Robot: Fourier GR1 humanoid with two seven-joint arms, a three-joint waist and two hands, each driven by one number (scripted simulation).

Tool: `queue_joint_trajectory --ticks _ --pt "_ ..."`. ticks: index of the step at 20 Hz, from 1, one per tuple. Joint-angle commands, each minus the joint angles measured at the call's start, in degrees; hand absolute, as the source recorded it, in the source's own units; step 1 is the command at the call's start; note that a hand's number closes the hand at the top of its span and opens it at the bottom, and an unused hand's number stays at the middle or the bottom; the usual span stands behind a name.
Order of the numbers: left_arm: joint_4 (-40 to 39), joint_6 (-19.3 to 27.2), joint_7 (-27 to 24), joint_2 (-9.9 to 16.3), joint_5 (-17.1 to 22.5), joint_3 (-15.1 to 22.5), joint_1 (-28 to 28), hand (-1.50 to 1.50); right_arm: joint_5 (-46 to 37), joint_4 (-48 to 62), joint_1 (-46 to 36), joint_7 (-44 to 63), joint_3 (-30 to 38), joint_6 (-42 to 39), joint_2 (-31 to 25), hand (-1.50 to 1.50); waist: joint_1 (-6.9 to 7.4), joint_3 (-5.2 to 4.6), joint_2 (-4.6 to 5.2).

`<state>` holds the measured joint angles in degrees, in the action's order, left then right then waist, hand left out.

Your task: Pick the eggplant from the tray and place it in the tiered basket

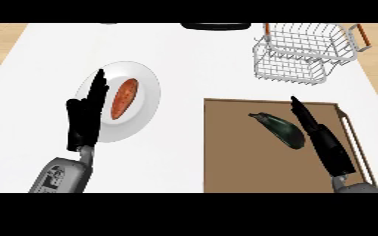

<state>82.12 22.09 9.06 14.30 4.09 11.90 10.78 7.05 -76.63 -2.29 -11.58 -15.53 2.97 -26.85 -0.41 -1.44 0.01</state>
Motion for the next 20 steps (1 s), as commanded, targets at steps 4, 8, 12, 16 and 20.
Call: queue_joint_trajectory --ticks 4,8,12,16,20 --pt "2.25 -4.42 -2.55 8.59 -2.31 -2.66 -1.14 0.00 13.02 0.88 -8.69 11.36 4.51 -13.37 -1.08 1.50 1.95 1.43 0.07" --pt "1.06 -3.50 -3.06 8.31 -4.35 -1.25 0.15 0.00 -1.77 7.71 -7.62 18.09 5.71 -2.44 -14.44 1.50 1.03 0.46 0.74" --pt "1.33 -6.02 -5.70 10.51 -3.52 -3.51 -1.60 0.00 3.38 9.11 -14.70 27.62 10.89 1.45 -10.96 -1.50 1.08 1.38 0.02" --pt "0.67 -9.08 -6.95 11.72 -3.17 -5.33 -3.39 0.00 5.47 3.39 -19.03 34.08 12.25 -7.92 -16.41 -1.50 0.76 1.37 -0.10" --pt "2.76 -9.32 -4.61 11.30 -2.64 -4.90 -2.89 0.00 6.55 3.90 -22.61 38.03 8.29 -23.18 -24.03 -1.50 1.85 1.34 -0.14"
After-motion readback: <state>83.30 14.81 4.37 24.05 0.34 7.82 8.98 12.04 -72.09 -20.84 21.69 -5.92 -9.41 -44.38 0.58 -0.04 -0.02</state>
